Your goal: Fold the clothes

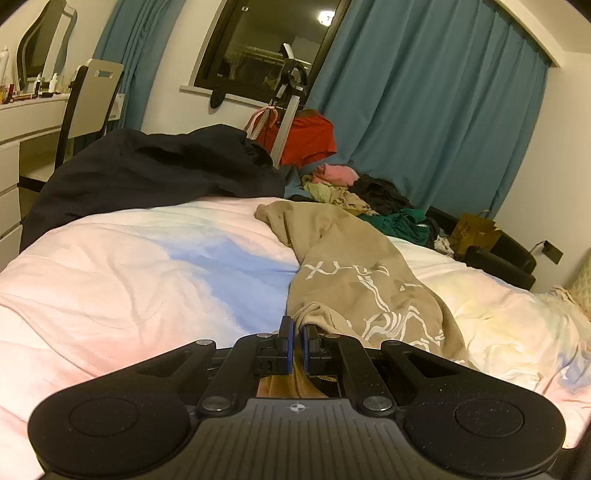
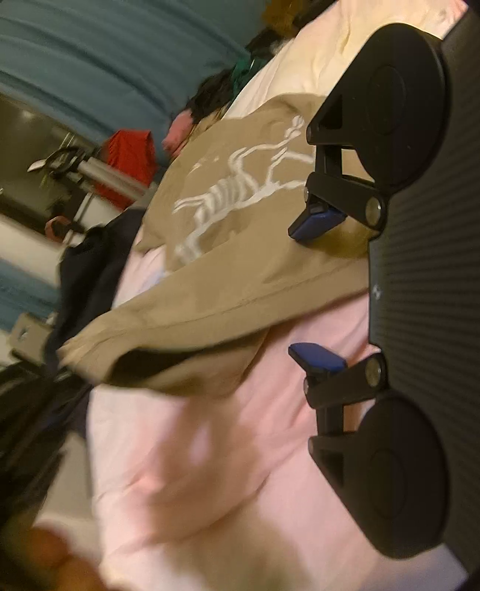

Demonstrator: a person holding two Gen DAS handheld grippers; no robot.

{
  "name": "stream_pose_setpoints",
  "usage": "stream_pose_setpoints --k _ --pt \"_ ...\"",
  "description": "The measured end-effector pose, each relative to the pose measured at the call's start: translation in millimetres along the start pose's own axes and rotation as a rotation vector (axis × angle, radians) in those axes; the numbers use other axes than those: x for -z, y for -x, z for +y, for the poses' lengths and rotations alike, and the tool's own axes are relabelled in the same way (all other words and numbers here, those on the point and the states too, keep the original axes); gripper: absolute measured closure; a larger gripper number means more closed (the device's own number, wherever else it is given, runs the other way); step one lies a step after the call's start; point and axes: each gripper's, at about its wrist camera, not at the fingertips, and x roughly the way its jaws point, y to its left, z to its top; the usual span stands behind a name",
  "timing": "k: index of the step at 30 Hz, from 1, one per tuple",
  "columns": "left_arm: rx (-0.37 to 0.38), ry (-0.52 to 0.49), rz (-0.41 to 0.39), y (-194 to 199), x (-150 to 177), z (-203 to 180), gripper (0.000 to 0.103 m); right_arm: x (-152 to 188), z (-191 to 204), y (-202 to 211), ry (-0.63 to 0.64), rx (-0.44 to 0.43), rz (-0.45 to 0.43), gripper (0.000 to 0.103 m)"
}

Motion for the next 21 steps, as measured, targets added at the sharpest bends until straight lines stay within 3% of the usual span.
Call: stream_pose_setpoints --k 3,6,10,13,19,21 --pt "-0.01 -0.004 0.001 -0.8 0.7 0.2 0.098 2.2 -20.6 -6.8 -0.114 0.094 0.018 0.039" --pt "-0.002 0.007 0.007 -2.1 1.6 0.3 0.097 1.2 -59.7 7.7 -0.307 0.218 -0.032 0.039" --pt "0.057 -0.014 0.01 -2.4 6.5 -11.4 0.097 6.5 -114.9 40.9 -0.61 0.23 -0.138 0.039" --pt "0.092 -0.044 -0.009 0.0 9.2 -21.6 0.097 11.9 -126.9 46.5 -0.664 0.256 -0.108 0.039" --pt "0.096 -0.04 -0.076 9.2 5.7 -22.2 0.097 24.9 -111.6 0.6 -0.571 0.183 0.186 0.039" --pt "0.087 -0.002 -0.081 10.2 2.3 -14.2 0.097 27.2 -102.7 -6.2 -0.518 0.161 0.238 0.039"
